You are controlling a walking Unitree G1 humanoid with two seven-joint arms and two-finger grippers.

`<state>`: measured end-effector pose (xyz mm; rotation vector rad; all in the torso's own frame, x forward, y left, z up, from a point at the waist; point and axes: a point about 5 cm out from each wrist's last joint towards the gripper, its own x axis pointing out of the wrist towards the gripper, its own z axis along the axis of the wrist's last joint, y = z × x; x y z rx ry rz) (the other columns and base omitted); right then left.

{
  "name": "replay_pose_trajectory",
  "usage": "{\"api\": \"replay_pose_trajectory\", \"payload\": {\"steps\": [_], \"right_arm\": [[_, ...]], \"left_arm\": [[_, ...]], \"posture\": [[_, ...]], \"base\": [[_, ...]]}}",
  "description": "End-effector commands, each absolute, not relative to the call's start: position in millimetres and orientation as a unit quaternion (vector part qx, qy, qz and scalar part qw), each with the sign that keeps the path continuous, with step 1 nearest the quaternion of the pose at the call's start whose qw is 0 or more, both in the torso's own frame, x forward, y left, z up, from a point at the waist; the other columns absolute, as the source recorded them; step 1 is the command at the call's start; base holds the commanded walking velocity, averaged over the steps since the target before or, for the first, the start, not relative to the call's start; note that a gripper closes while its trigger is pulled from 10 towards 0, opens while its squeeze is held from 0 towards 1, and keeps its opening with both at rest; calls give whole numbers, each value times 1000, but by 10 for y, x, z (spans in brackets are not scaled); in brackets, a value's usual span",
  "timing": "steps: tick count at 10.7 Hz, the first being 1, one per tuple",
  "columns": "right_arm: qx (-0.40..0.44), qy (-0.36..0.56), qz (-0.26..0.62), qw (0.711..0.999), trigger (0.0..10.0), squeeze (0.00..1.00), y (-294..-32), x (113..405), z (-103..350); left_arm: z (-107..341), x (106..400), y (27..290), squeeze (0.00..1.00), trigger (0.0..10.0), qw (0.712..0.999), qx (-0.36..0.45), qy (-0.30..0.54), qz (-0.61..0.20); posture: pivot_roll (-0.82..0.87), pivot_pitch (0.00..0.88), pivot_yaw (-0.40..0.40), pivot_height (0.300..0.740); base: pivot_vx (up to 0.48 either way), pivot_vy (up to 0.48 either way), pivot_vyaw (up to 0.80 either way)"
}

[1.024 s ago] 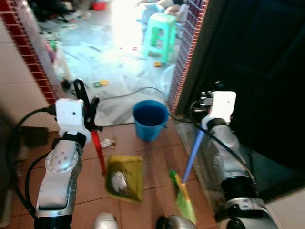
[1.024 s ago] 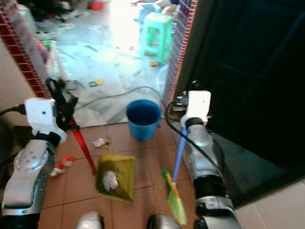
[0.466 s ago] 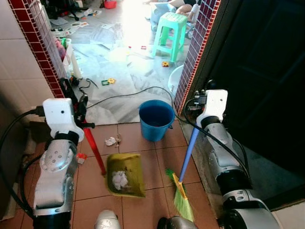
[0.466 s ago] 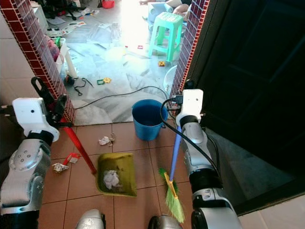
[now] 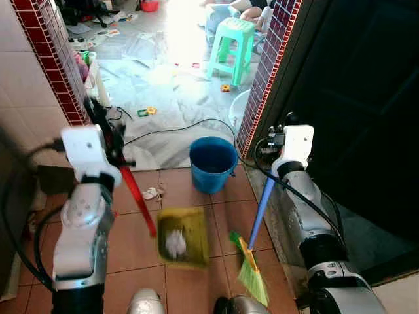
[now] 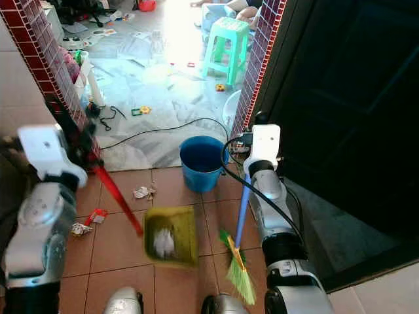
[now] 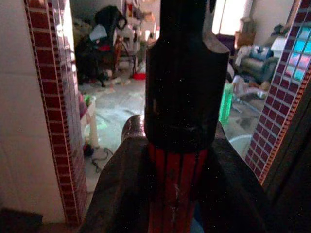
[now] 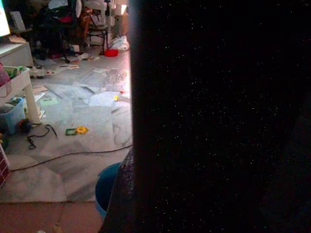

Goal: Sweep floor

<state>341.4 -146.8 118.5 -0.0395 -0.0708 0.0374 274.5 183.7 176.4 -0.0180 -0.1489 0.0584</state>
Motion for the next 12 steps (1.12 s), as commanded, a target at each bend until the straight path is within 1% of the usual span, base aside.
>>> {"api": "replay_pose_trajectory", "payload": {"steps": [1, 3, 5, 7, 9, 10, 12], "right_arm": [[-27, -50, 12, 998, 10000, 0, -1539, 3428, 1255], [-22, -48, 4, 999, 10000, 0, -1553, 3427, 1250], [-30, -49, 12, 998, 10000, 0, -1565, 3408, 1270], [-34, -46, 3, 998, 10000, 0, -1621, 3363, 1243], [-35, -43, 3, 998, 10000, 0, -1617, 3330, 1225], [-35, -41, 3, 999, 10000, 0, -1625, 3330, 1218], [-36, -39, 1, 999, 10000, 0, -1636, 3347, 1220]], "left_arm": [[2016, 2743, 1813, 0, 10000, 991, -16, -128, 28], [2074, 2777, 1756, 0, 10000, 990, -23, -135, 19], [2257, 2784, 1647, 0, 10000, 985, -46, -163, 14], [2425, 2780, 1675, 0, 10000, 980, -53, -190, 28], [2616, 2800, 1784, 0, 10000, 973, -47, -221, 56], [2716, 2804, 1834, 0, 10000, 968, -48, -237, 64], [2783, 2815, 1849, 0, 10000, 965, -48, -248, 65]], "posture": [[120, 25, -90, 740], [110, 17, -83, 740], [60, 34, -94, 740], [55, 41, -82, 740], [54, 41, -78, 740], [55, 41, -80, 740], [61, 39, -84, 740]], "base": [[0, 0, 0], [0, 0, 0], [0, 0, 0], [0, 0, 0], [0, 0, 0], [368, 0, 0], [444, 0, 0]]}}
